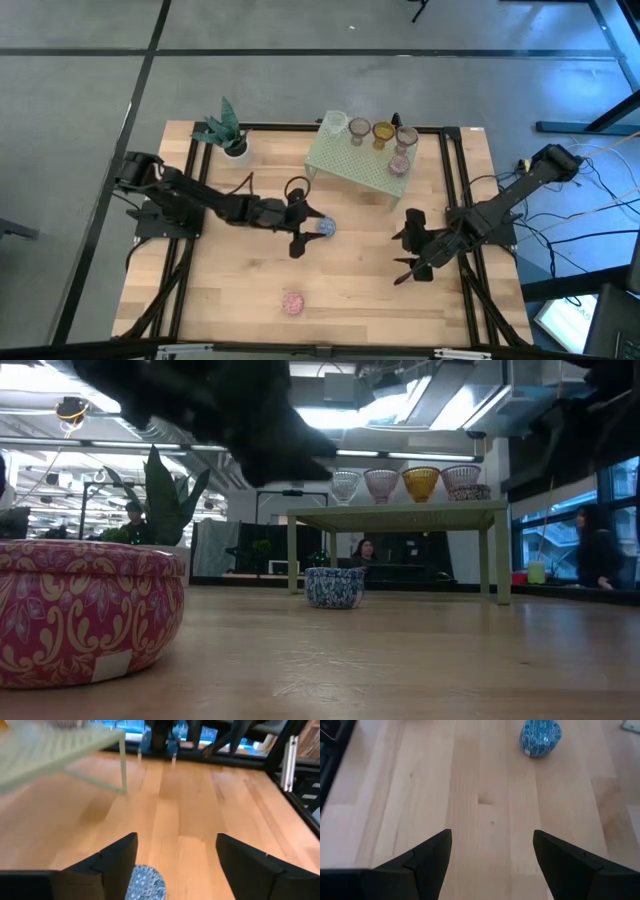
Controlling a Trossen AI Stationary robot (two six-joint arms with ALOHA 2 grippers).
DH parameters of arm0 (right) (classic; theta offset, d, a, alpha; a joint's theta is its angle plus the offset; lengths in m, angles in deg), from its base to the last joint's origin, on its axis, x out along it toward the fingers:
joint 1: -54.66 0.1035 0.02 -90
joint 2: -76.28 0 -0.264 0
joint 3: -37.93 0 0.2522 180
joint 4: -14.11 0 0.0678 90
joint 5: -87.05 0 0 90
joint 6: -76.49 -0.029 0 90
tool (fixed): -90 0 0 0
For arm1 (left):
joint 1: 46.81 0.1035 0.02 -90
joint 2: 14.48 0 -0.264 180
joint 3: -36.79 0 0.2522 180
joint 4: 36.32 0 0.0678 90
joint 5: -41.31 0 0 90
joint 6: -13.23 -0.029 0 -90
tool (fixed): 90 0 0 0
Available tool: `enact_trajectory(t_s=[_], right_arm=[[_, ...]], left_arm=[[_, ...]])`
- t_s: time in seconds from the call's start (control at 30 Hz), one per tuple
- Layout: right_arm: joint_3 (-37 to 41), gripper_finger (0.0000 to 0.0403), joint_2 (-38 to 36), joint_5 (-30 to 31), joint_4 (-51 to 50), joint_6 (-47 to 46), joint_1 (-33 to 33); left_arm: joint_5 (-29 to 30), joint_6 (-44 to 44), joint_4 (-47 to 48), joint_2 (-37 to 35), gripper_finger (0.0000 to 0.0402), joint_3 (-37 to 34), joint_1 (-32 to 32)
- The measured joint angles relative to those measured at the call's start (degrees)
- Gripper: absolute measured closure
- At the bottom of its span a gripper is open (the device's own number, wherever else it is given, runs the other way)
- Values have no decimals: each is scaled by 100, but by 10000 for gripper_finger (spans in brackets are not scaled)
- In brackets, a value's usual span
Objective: Pick & Place candle stick holders
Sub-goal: Put the right blue scented candle on the shelf aligned with the red scented candle
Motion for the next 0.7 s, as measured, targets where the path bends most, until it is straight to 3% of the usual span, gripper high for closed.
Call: enact_trajectory(t_s=[0.17, 0.37, 0.7], right_arm=[[0, 120, -171, 0, -5, 447, 0], [116, 120, -572, 0, 158, 444, 2], [1999, 120, -1789, -88, 2151, 224, 2]], left_arm=[[-154, 119, -86, 484, 101, 2, 165], [-132, 47, -458, 1115, 88, 0, 166], [-112, 31, -879, 1653, 86, 4, 347]])
